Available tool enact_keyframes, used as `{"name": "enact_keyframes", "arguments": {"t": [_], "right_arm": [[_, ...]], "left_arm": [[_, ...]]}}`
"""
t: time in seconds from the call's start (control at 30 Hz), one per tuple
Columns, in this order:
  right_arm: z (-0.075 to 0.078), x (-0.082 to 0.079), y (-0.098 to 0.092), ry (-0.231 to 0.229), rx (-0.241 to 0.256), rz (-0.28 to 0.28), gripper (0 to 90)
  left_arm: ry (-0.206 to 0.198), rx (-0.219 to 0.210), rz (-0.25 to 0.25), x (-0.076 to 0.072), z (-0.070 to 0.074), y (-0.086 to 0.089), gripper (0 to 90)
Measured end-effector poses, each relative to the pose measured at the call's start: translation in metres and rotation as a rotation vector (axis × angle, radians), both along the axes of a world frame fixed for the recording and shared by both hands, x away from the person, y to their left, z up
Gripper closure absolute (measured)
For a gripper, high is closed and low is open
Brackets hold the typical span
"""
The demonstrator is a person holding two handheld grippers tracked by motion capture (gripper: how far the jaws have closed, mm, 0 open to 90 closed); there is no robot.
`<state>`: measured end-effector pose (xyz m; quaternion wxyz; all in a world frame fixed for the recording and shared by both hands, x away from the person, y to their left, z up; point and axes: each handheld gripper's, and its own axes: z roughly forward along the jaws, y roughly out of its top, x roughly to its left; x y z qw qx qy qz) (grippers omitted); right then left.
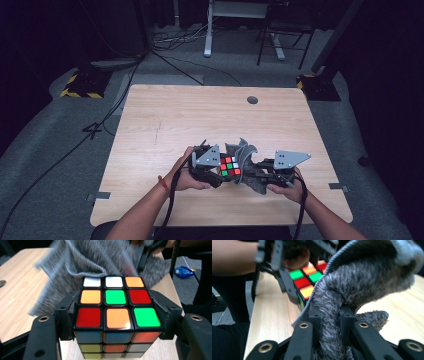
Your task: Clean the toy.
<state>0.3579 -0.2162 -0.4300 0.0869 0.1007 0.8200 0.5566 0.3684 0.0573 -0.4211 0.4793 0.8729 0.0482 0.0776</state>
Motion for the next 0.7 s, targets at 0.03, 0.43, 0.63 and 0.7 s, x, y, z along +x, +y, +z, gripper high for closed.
{"name": "enact_keyframes", "arguments": {"t": [0.03, 0.43, 0.63, 0.7], "right_arm": [[0.001, -0.001, 0.001, -0.013, -0.011, -0.002, 77.7], [-0.014, 0.01, 0.009, 0.069, -0.158, -0.043, 77.7], [-0.012, -0.001, 0.011, 0.025, -0.201, 0.041, 77.5], [-0.001, -0.005, 0.005, 0.002, -0.143, 0.045, 77.5]], "left_arm": [[-0.004, 0.007, -0.002, 0.0, 0.0, 0.0, 33.5], [-0.033, -0.041, -0.011, -0.005, 0.011, -0.002, 33.8], [-0.019, -0.07, -0.004, -0.002, 0.013, 0.006, 33.9], [-0.023, -0.049, 0.0, -0.002, 0.011, 0.005, 33.9]]}}
